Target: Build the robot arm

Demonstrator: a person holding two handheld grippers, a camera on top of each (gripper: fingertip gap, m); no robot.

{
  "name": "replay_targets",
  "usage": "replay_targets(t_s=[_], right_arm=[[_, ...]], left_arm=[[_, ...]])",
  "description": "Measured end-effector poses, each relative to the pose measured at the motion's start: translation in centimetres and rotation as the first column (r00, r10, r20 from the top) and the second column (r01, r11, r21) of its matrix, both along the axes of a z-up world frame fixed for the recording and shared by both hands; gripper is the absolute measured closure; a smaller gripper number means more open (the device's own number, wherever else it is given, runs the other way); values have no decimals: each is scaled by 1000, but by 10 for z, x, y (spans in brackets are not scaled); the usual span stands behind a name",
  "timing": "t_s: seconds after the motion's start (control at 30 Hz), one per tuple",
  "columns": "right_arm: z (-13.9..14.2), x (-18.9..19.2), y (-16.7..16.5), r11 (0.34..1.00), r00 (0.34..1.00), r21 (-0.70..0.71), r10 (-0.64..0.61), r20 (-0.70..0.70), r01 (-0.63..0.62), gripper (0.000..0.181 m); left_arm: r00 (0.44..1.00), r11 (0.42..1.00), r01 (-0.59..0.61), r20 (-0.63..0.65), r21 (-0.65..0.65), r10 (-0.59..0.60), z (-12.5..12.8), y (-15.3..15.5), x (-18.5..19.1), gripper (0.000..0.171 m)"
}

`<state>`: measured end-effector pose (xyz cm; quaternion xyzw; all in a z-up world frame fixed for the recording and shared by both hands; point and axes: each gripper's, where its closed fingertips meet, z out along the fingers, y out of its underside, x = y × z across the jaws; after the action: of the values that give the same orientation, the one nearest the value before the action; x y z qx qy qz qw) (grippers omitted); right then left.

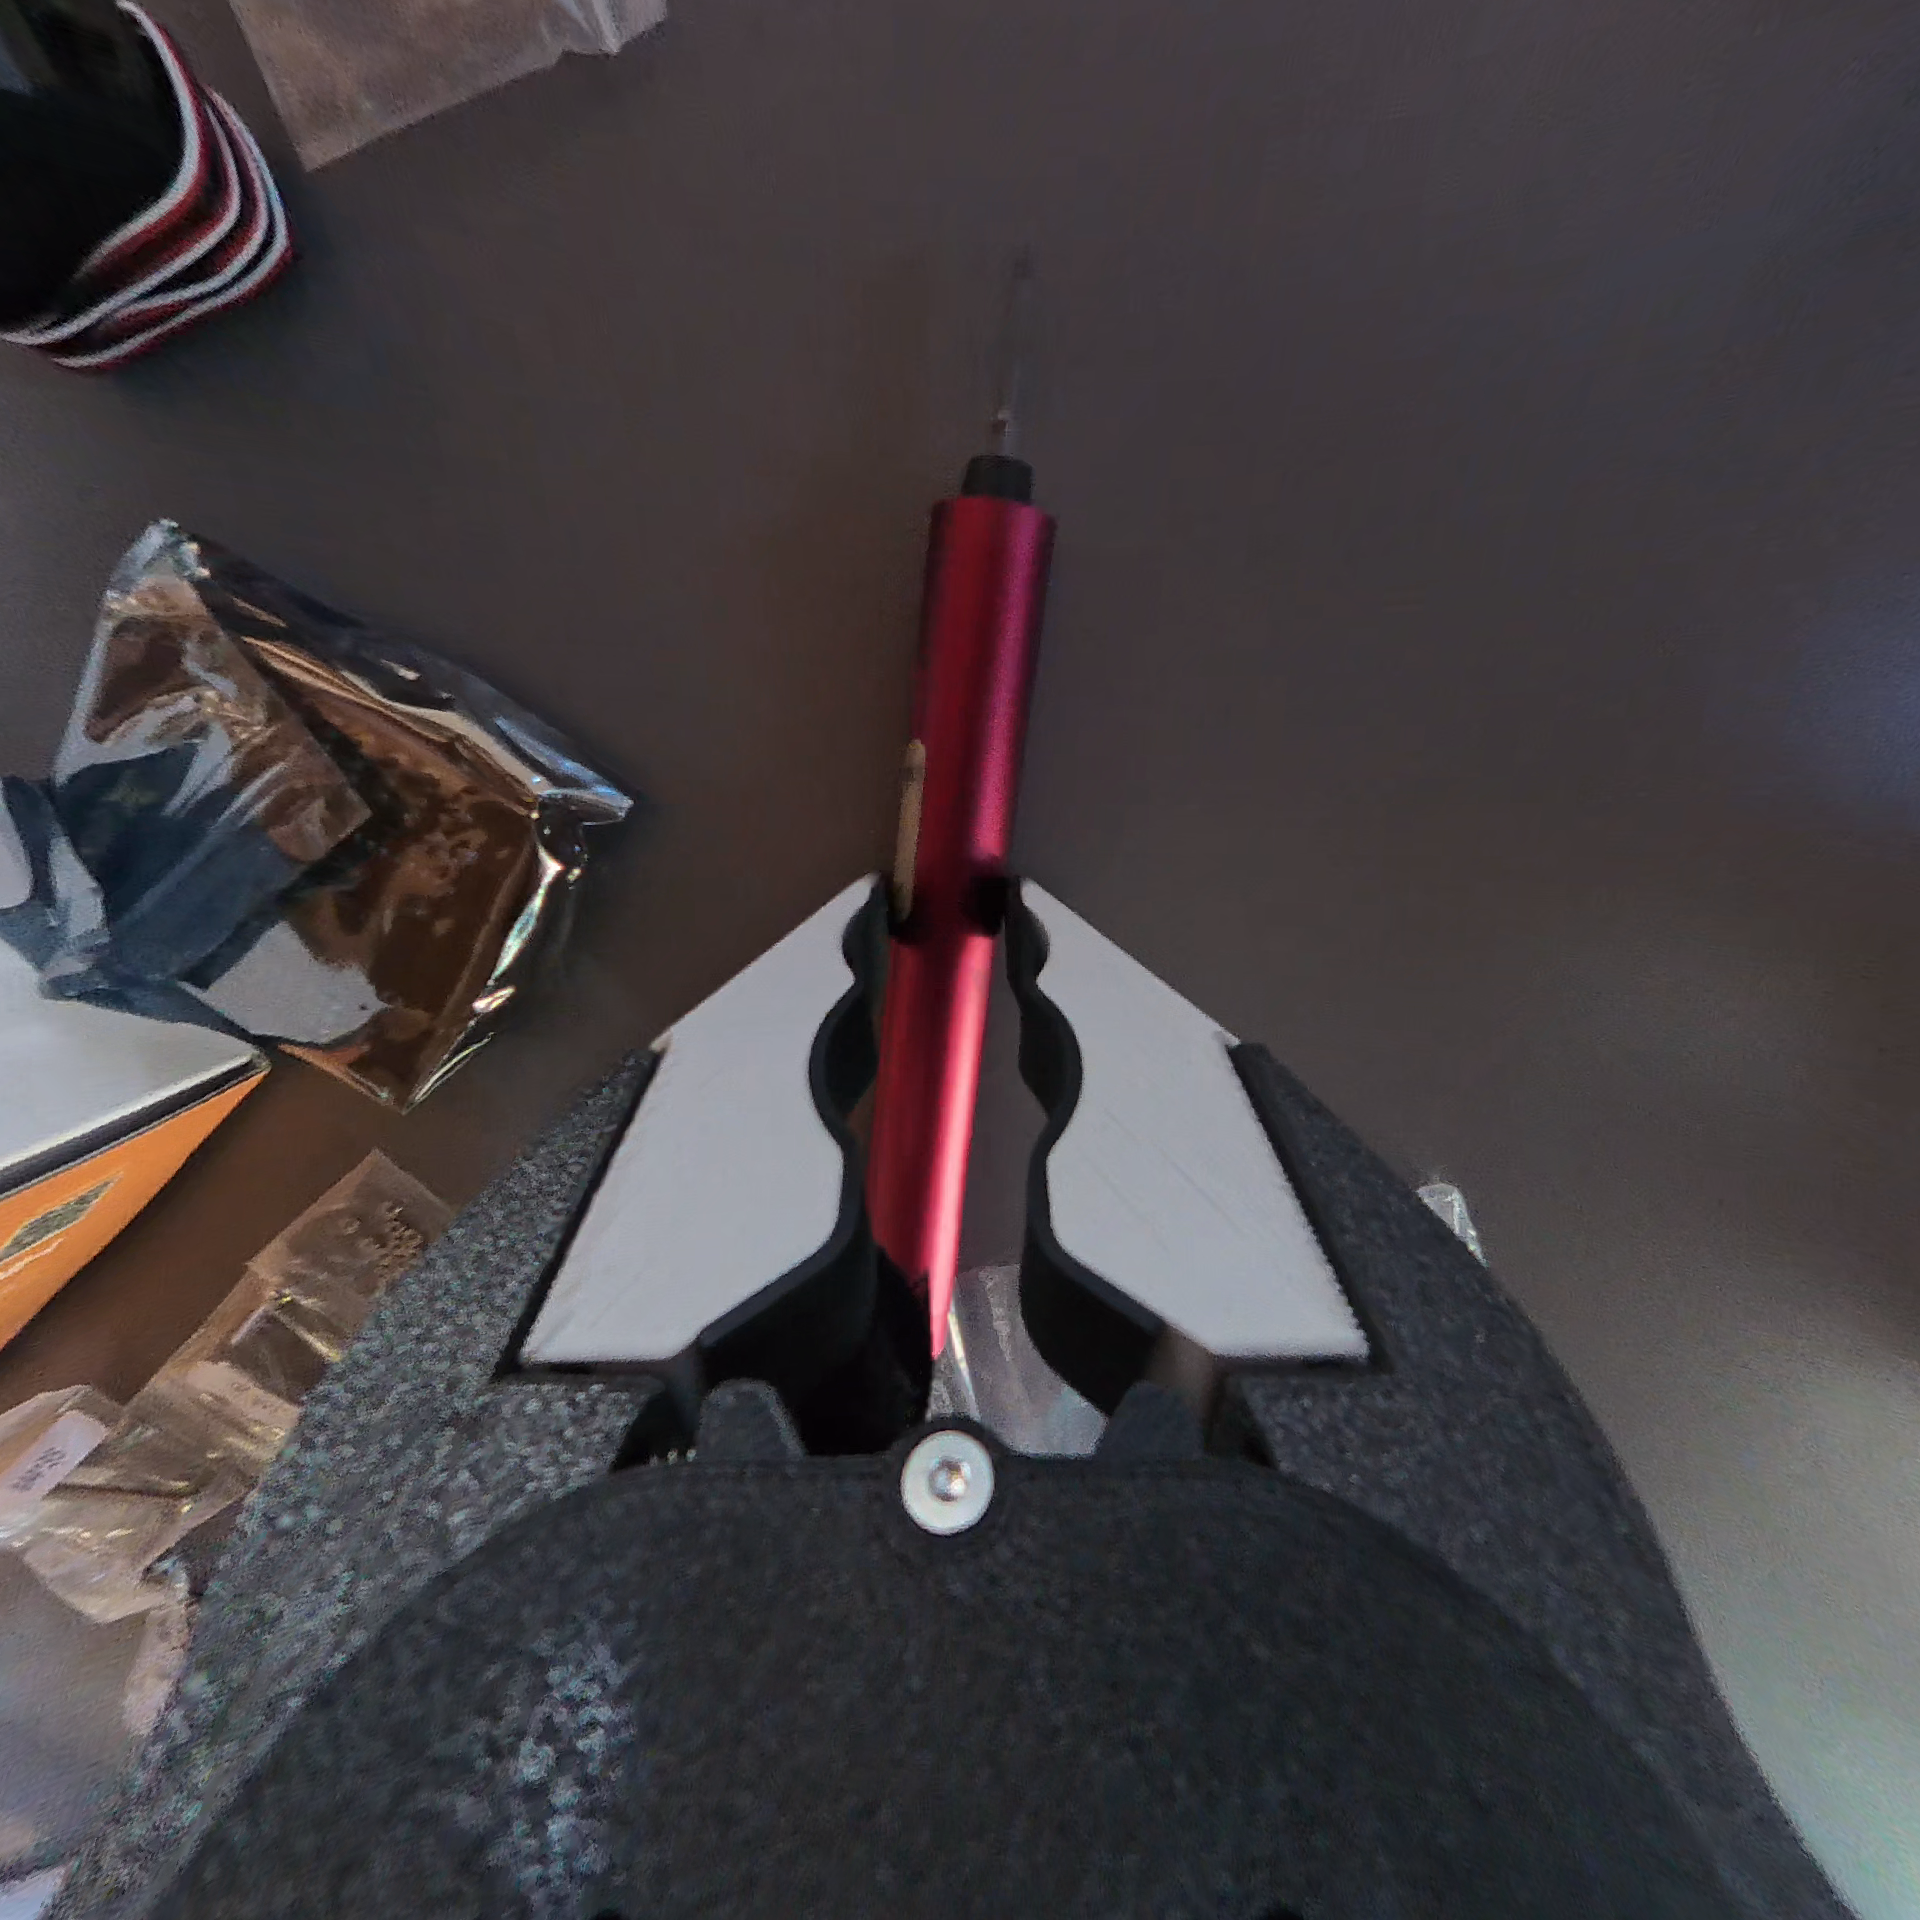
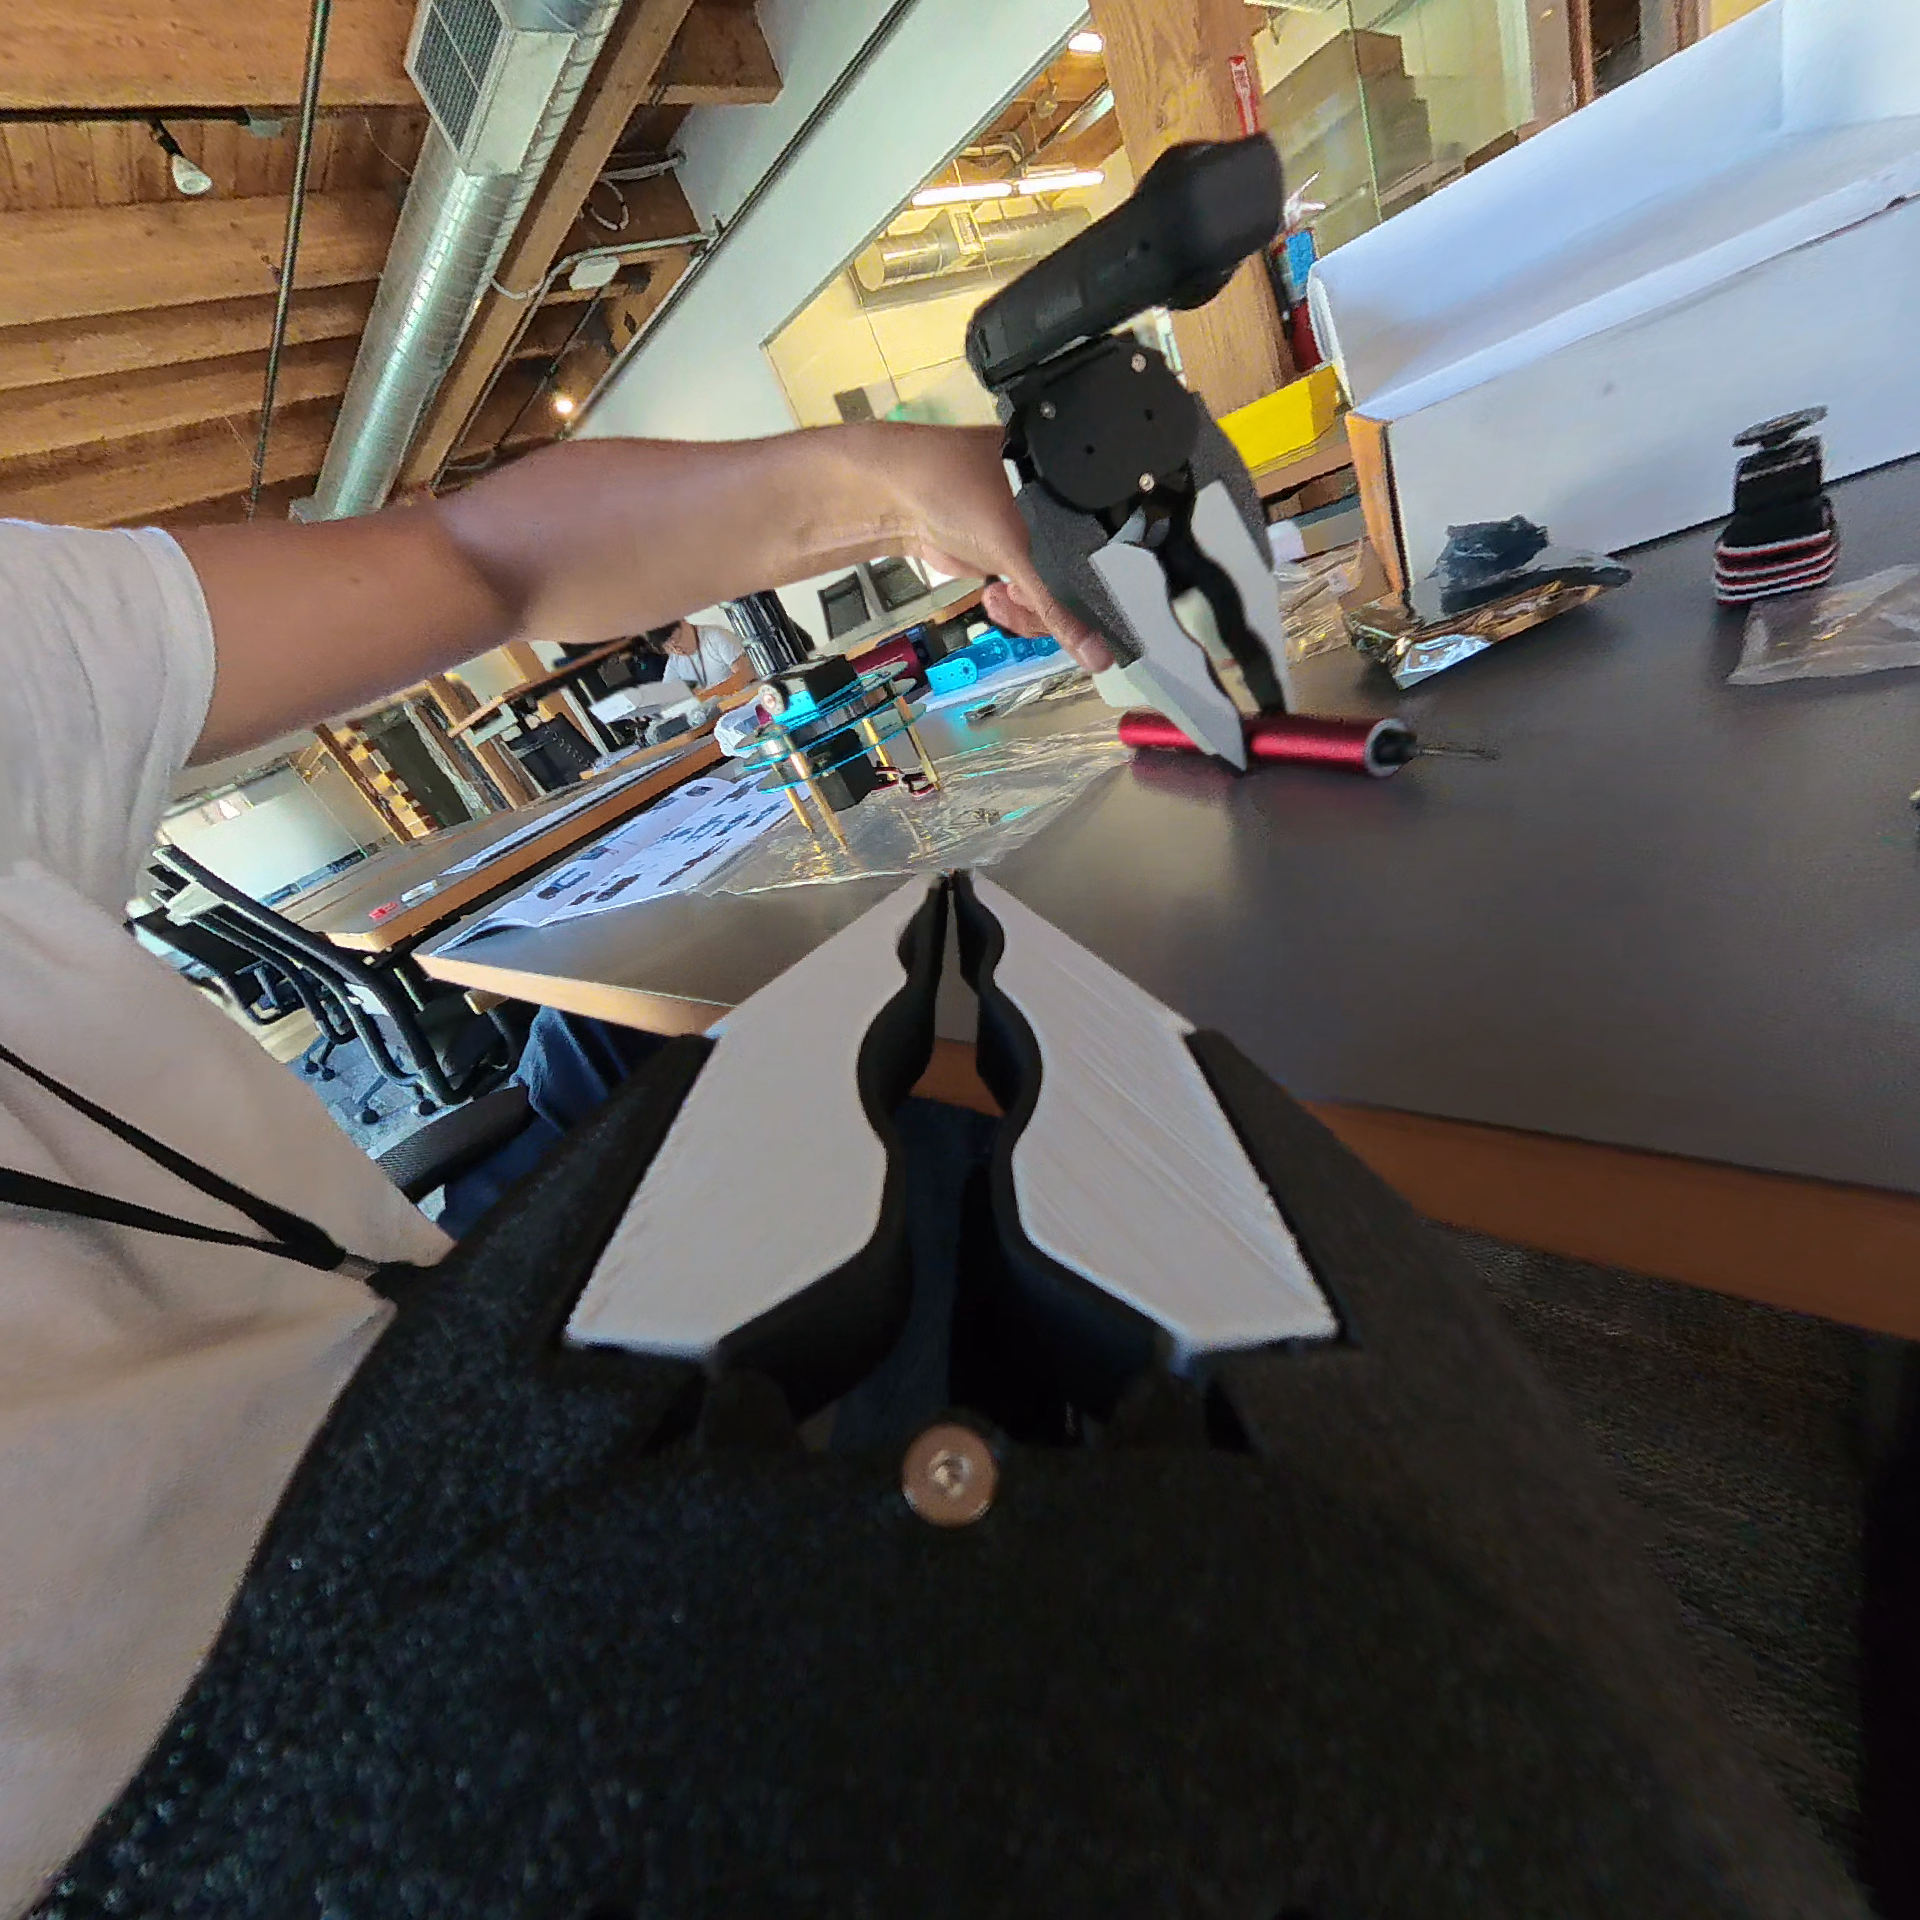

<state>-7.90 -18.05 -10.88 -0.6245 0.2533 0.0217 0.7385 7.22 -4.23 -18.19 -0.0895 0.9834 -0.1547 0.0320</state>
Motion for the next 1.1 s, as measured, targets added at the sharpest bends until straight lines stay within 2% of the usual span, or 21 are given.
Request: replay_targets(t_s=[0.07, 0.17, 0.23, 0.33, 0.43, 0.53, 0.57, 0.63, 0.7, 0.77, 0.87, 0.97, 1.1], right_arm=[[5, 10, 2, 999, 999, -45, -5, 36, 6, 181], [20, 32, 7, 984, 987, -171, -16, 161, 44, 181], [34, 47, 10, 969, 978, -239, -4, 210, 55, 181], [69, 56, 22, 952, 960, -304, 66, 271, 21, 181], [101, 47, 47, 893, 911, -441, 257, 323, -95, 181], [128, 40, 84, 774, 806, -582, 500, 318, -251, 181], [137, 37, 100, 723, 773, -607, 576, 266, -329, 181], [155, 19, 130, 560, 649, -646, 750, 128, -519, 181], [170, 11, 164, 419, 542, -680, 839, 38, -601, 181], [177, -3, 192, 231, 437, -708, 891, -121, -667, 181], [174, -21, 227, 12, 340, -747, 895, -288, -665, 181], [171, -40, 248, -114, 273, -741, 884, -379, -662, 181], [167, -42, 273, -120, 282, -771, 887, -366, -626, 181]], left_arm=[[1000, 1000, 20, 21, 6, -20, 0, 1, -1, 151], [995, 1000, -20, 95, 7, 19, 3, 4, 0, 152], [990, 998, -26, 140, -51, 33, 17, 3, -7, 152], [986, 964, -81, 120, -255, 114, 63, -2, -32, 152], [979, 860, -142, 55, -490, 194, 117, 8, -73, 152], [970, 680, -229, -102, -696, 222, 151, 30, -129, 152], [962, 610, -263, -156, -748, 223, 158, 39, -146, 153], [946, 494, -315, -229, -810, 227, 161, 57, -177, 153], [942, 442, -316, -221, -840, 253, 155, 73, -198, 152], [935, 410, -315, -205, -856, 290, 149, 87, -212, 152], [924, 353, -334, -230, -874, 305, 148, 102, -225, 152], [916, 322, -339, -231, -884, 329, 149, 120, -228, 152], [909, 279, -346, -245, -896, 338, 153, 142, -232, 152]])
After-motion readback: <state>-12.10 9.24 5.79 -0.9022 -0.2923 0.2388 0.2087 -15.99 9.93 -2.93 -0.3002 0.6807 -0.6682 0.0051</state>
